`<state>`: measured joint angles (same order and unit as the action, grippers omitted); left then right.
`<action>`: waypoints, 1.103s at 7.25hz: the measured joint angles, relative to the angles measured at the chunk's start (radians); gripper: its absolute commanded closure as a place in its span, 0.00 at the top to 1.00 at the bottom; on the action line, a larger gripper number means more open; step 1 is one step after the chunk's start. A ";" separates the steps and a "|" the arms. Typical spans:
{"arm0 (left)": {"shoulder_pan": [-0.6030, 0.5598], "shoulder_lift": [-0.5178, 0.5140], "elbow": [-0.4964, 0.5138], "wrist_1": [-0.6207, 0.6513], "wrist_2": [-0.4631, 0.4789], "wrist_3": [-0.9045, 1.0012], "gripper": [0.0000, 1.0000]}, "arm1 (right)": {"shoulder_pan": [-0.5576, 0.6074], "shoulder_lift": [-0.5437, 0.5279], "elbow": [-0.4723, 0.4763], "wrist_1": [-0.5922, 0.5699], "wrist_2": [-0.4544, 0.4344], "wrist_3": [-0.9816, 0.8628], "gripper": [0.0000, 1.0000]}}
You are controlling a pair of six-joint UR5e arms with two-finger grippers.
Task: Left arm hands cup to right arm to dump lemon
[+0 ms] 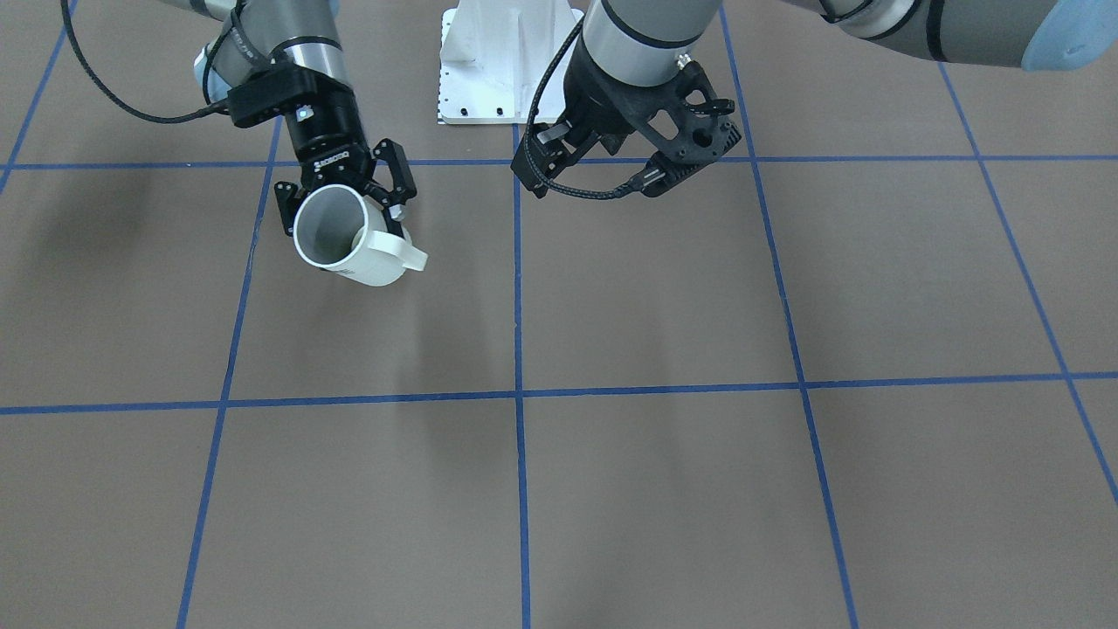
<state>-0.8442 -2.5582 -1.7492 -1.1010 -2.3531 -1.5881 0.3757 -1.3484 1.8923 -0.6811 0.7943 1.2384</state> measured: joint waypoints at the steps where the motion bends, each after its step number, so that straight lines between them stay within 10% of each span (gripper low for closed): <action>1: 0.000 0.002 0.000 0.001 0.000 -0.001 1.00 | 0.019 -0.067 0.012 0.030 0.001 0.028 0.00; 8: 0.012 0.010 0.001 0.000 0.036 -0.003 1.00 | 0.158 -0.406 0.014 0.112 0.010 0.128 0.00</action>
<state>-0.8323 -2.5477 -1.7482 -1.1012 -2.3171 -1.5913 0.5336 -1.7548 1.9060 -0.5692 0.8040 1.3662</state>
